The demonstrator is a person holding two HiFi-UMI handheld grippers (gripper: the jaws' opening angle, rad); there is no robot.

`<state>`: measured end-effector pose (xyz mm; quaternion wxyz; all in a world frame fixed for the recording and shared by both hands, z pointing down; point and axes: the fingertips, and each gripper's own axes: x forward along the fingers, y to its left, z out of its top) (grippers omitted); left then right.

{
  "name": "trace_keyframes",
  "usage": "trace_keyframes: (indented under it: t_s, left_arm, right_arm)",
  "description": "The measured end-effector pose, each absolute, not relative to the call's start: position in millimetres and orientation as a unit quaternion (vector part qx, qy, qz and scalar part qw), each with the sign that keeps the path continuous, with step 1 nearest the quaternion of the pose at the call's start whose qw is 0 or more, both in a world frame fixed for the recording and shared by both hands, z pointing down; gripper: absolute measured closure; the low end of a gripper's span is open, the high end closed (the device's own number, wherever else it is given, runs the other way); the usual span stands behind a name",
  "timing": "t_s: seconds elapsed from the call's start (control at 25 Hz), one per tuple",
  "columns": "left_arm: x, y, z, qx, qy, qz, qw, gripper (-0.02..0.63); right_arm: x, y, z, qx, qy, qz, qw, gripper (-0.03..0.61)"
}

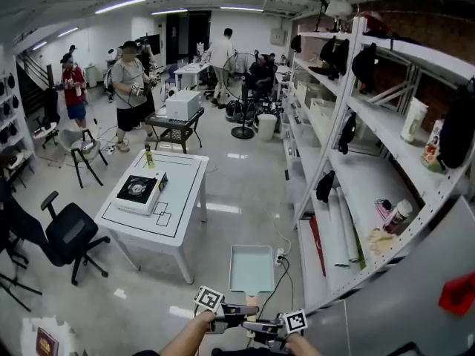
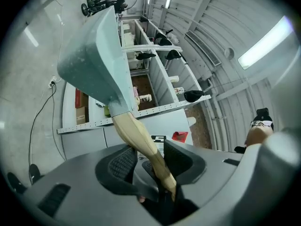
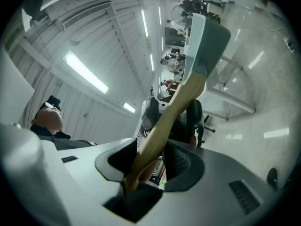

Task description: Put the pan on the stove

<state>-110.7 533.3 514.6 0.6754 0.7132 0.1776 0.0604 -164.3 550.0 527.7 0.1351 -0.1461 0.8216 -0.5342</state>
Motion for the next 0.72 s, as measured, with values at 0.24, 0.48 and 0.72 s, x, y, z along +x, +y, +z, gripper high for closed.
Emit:
trace_keyframes:
  t_s: [0.24,0.48,0.72]
  left_arm:
    - [-100.5,542.6,499.0,0.732,0.142,0.047,0.665,0.431]
    - [-77.8,549.8,497.5,0.749,0.12,0.055,0.649,0.431]
    - [-42.3,570.4,494.9,0.749,0.117,0.072,0.649,0.426]
  right_arm:
    - [-152.6,564.4,506.3,-0.105,0.82,-0.542,0.15,0.394]
    - [-127.2,575.9,496.8,-0.095,0.823,-0.536,0.165,0.394]
    - [-95.2,594.7,493.7,-0.088,0.825,-0.533,0.163,0.394]
